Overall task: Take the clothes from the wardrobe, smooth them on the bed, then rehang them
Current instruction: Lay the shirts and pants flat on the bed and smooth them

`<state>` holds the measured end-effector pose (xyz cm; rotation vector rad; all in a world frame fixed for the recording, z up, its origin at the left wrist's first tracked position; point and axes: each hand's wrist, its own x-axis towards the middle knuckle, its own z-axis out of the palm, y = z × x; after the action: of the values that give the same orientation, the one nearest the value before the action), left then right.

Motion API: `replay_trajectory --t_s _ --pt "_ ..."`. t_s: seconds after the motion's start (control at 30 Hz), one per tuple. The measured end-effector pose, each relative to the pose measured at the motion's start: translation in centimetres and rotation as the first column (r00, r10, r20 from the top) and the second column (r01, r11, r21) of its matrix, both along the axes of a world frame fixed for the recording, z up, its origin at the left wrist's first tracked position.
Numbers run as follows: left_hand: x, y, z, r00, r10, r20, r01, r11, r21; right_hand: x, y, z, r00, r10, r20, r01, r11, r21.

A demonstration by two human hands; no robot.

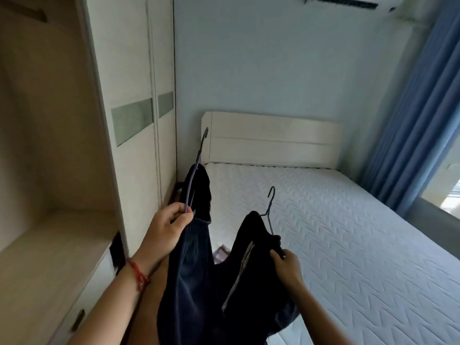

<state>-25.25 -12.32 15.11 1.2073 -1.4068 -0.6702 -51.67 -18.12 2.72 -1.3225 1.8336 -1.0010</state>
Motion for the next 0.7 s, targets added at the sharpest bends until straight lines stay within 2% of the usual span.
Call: replay_trajectory --t_s 0.17,0.23,0.37,0.5,0.7 --pt "-5.0 -0.5 -1.7 0.997 -0.062 0.046 0.059 0.997 0.054 -6.5 -0.2 -6.7 0.992 0.127 -0.026 -0.114 0.948 0.296" --pt "-7.0 -0.7 -1.8 0.993 -0.114 0.044 0.111 0.991 0.071 -8.6 -0.1 -7.9 0.984 0.174 -0.023 -0.156 0.925 0.346" --pt "-10.7 -1.7 -1.8 0.979 -0.205 0.022 0.202 0.975 0.091 -10.3 0.1 -4.4 0.986 0.153 0.072 -0.163 0.972 0.168" --pt "-13.6 -3.1 -1.5 0.932 -0.360 0.031 0.355 0.928 0.113 -12.3 1.0 1.7 0.991 0.118 0.067 -0.115 0.992 -0.053" --pt "-17.3 -4.1 0.4 0.754 -0.655 0.049 0.650 0.755 0.079 -17.3 3.7 6.2 0.993 -0.118 0.021 0.120 0.967 -0.224"
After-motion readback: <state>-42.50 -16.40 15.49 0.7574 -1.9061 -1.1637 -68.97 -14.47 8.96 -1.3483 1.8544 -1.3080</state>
